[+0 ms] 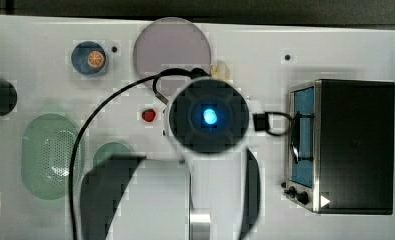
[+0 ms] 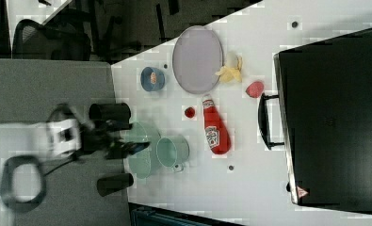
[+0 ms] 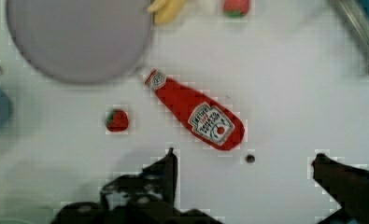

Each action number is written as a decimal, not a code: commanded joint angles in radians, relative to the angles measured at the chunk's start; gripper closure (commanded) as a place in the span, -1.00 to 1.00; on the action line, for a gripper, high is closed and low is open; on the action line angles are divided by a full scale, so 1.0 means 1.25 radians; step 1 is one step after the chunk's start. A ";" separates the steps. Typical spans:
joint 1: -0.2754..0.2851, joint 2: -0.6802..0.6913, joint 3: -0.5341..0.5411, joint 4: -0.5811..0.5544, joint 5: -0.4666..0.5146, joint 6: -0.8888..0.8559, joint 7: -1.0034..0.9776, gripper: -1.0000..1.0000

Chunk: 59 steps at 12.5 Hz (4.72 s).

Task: Pick Ketchup from the table and place it in strainer.

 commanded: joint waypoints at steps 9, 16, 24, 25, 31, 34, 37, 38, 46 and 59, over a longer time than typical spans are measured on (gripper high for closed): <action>-0.001 0.242 0.017 -0.198 0.000 0.372 -0.574 -1.00; 0.002 0.385 0.017 -0.213 -0.056 0.518 -0.620 -1.00; 0.003 0.467 0.016 -0.211 -0.056 0.597 -0.621 -0.70; 0.002 0.466 0.014 -0.211 -0.056 0.597 -0.620 -0.45; 0.002 0.310 0.027 -0.194 -0.056 0.452 -0.608 -0.25; 0.011 0.157 0.065 -0.153 -0.056 0.312 -0.595 -0.25; 0.026 0.063 0.113 -0.106 -0.053 0.194 -0.506 -0.25; 0.035 0.053 0.140 -0.093 -0.048 0.166 -0.462 -0.25; 0.090 0.191 0.397 -0.063 0.024 0.342 -0.049 -0.25; 0.173 0.487 0.442 -0.075 -0.128 0.596 0.147 -0.75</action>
